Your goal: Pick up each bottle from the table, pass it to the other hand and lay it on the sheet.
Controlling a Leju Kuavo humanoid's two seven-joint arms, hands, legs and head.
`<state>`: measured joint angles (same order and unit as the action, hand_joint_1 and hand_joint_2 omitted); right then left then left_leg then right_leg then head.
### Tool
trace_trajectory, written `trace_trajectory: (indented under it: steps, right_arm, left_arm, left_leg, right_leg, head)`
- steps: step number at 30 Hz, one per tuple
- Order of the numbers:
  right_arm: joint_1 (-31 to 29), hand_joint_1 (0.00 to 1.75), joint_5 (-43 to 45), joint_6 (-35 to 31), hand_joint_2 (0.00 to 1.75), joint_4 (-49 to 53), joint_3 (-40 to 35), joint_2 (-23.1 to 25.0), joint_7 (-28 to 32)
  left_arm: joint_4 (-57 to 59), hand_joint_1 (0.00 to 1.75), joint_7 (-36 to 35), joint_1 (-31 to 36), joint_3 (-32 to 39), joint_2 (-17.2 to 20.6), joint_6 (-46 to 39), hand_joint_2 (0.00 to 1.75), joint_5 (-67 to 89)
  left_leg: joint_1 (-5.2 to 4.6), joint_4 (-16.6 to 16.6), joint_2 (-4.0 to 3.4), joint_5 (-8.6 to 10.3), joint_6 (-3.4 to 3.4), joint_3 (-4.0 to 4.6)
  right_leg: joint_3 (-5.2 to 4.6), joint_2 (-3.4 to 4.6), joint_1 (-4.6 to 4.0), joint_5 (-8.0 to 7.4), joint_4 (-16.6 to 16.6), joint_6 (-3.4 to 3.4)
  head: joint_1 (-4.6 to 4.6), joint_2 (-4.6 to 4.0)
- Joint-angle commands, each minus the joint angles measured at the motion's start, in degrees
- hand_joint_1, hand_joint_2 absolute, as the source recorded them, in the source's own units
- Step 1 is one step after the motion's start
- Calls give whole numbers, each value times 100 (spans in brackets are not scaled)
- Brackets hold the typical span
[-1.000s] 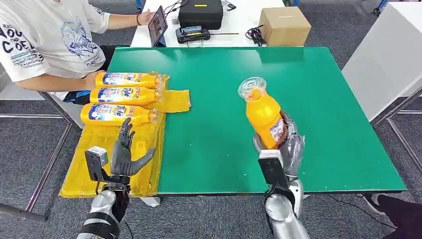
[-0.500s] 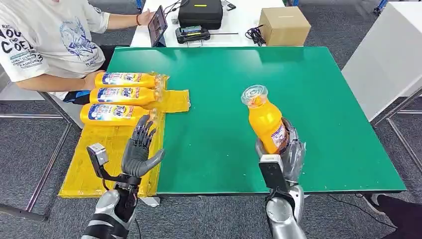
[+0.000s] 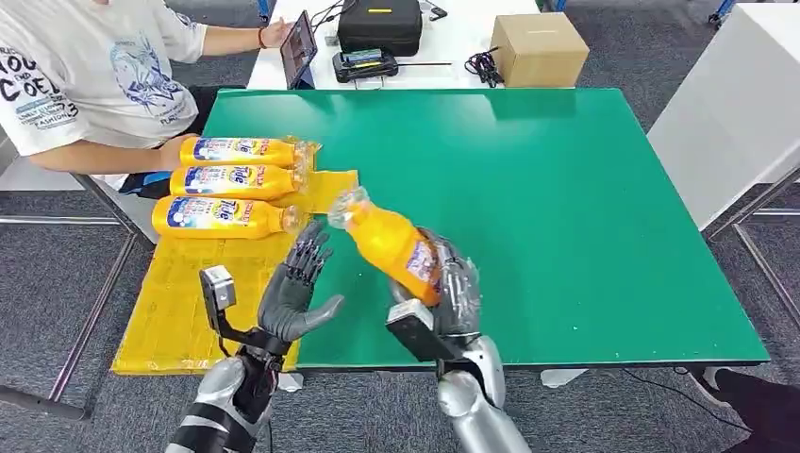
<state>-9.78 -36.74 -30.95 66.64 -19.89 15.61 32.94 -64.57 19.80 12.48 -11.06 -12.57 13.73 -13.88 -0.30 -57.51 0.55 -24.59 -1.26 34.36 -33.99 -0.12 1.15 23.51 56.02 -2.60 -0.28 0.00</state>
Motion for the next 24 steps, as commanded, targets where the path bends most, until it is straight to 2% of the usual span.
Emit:
trace_trajectory:
  steps: [1, 10, 21, 24]
  right_arm:
    - [-442, 175, 152, -123, 175, -823, -765, 68, 44]
    - [-528, 175, 339, -88, 175, -1493, -1134, 235, 154]
    - [-516, 175, 342, -102, 175, -1501, -1137, 244, 160]
    - [-525, 175, 354, -78, 175, -1556, -1154, 259, 157]
  left_arm:
    - [419, 0, -148, 290, -236, 189, 67, 175, -106]
    - [480, 0, -266, 261, -315, 188, 522, 175, -590]
    - [479, 0, -267, 258, -316, 190, 522, 175, -592]
    - [476, 0, -275, 261, -301, 189, 549, 175, -645]
  left_leg:
    - [10, 1, -12, -12, 9, -27]
    - [6, 5, -6, -6, 9, -19]
    - [14, -2, -11, -17, 12, -32]
    - [4, 1, -6, -6, 7, -13]
  right_leg:
    - [28, 8, -12, 5, -9, 13]
    - [21, 4, -7, 2, -11, 12]
    - [36, 7, -16, 10, -9, 17]
    - [15, 4, -5, 3, -5, 10]
  head:
    - [2, 0]
    - [2, 0]
    - [2, 0]
    - [4, 0]
